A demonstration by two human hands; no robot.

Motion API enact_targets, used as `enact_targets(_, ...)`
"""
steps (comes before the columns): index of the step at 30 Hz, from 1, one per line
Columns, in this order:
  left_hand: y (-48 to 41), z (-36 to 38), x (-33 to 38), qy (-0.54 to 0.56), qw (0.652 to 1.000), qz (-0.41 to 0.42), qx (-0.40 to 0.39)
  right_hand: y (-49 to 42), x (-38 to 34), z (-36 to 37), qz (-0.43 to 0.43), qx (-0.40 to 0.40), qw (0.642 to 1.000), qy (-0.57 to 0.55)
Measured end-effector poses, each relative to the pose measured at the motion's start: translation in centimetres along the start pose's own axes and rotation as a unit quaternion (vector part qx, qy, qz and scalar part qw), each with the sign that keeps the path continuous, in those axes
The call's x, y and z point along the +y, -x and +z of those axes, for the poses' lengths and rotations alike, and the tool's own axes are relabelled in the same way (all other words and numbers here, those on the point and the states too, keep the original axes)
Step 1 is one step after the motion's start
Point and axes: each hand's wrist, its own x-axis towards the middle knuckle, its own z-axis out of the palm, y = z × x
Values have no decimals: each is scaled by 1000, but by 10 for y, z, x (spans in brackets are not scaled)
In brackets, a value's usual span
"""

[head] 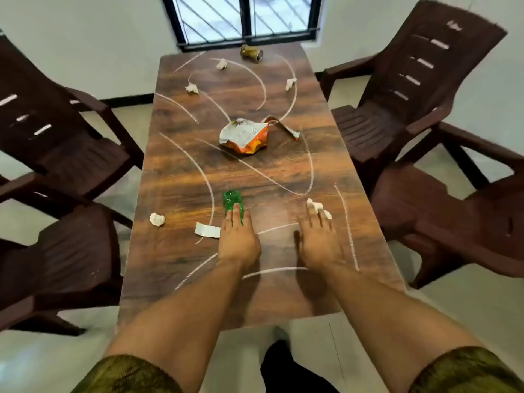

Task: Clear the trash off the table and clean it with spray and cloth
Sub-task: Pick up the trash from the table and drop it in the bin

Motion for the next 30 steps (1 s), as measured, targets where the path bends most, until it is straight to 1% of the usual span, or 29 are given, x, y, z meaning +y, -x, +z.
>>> enact_targets(3, -25, 3, -3, 18, 997, -69, 2, -33, 20, -6, 20, -13, 1000, 1)
enact_targets(6, -32, 6, -3, 15, 995, -99, -22, -53, 31, -11, 28, -36, 999, -10)
enact_targets(9, -31, 4, 2, 25, 995, -93, -31, -62, 36, -15, 41, -67, 997, -11)
enact_targets(13, -22, -1, 7, 35, 996, -77, -27, -52, 32, -17, 54, -80, 995, -1)
enact_targets(17, -4, 0, 9, 53, 996, -65, -40, -20, 21, -16, 71, -108, 991, 16)
enact_targets(19, 14, 5, 9, 44, 996, -52, -52, 1, 15, -13, 85, -125, 989, -2)
enact_targets(21, 31, 11, 6, 36, 997, -47, -58, 24, 9, -9, 81, -134, 988, 6)
enact_targets(25, 73, 21, 0, 30, 998, -48, -34, 84, -3, 7, 71, -111, 991, -2)
enact_targets(30, 138, 37, -3, -6, 1000, 9, -21, 163, -15, 26, 117, -28, 992, -32)
